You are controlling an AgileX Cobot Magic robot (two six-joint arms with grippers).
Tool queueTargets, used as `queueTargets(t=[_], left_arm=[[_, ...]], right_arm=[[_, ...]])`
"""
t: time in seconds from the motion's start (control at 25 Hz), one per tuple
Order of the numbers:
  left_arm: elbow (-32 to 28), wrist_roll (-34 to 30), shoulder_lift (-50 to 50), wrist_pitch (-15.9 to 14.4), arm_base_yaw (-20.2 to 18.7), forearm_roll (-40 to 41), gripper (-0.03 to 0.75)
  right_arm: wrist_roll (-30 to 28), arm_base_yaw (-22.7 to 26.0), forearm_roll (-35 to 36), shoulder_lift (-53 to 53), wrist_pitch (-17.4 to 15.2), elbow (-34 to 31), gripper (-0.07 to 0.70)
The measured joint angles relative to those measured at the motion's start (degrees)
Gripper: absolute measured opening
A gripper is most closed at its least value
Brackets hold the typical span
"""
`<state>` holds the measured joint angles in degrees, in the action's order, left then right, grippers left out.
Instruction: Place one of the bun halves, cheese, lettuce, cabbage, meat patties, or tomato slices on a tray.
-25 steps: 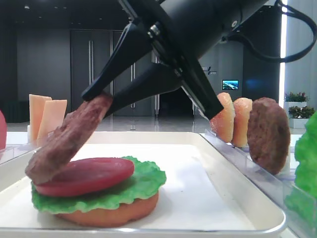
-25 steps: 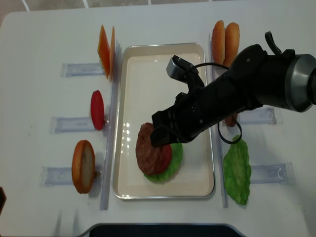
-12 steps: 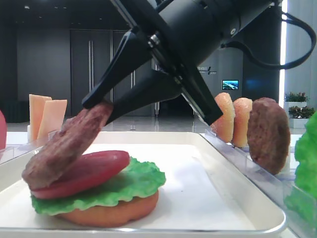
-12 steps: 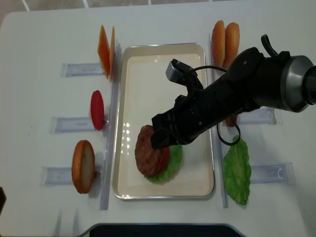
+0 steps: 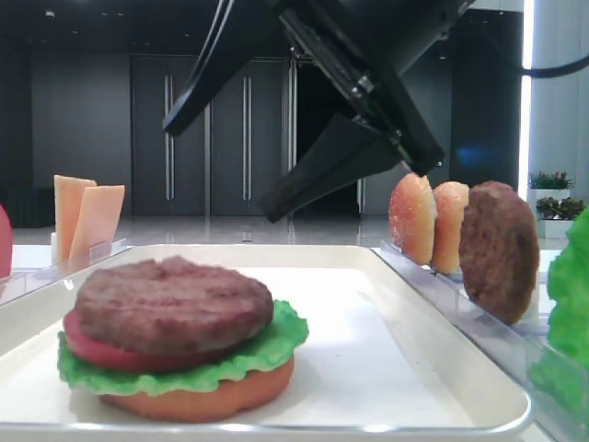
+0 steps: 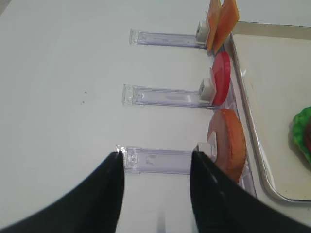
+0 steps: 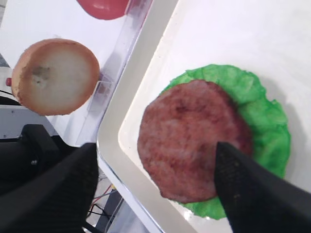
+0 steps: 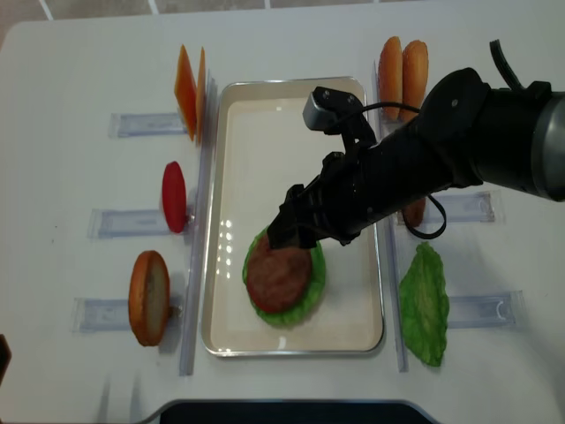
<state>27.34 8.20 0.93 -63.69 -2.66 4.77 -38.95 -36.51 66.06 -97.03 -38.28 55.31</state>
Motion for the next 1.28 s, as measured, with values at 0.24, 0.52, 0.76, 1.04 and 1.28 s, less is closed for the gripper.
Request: queueTargets(t=[0.24, 0.52, 0.76, 1.04, 1.28], left_arm=[[0.00, 0.00, 0.00, 0.00, 0.00, 0.00, 0.344], [0.00, 0.00, 0.00, 0.00, 0.00, 0.00, 0.344], [0.00, 0.00, 0.00, 0.00, 0.00, 0.00, 0.344], [0.00, 0.00, 0.00, 0.00, 0.00, 0.00, 0.344], [0.00, 0.00, 0.00, 0.00, 0.00, 0.00, 0.344]], right_arm=[[8.75, 0.00, -11.35, 4.00, -0.41, 0.00, 0.524], [23.06, 3.22, -30.28, 10.47, -1.98, 0.00, 0.524], [27.45, 11.55, -38.46, 15.48, -8.06, 0.00, 0.524], [28.78, 24.32, -47.16, 18.63, -15.99, 0.00, 0.524], [29.39, 33.87, -54.80, 18.74, -23.41, 0.00, 0.524]])
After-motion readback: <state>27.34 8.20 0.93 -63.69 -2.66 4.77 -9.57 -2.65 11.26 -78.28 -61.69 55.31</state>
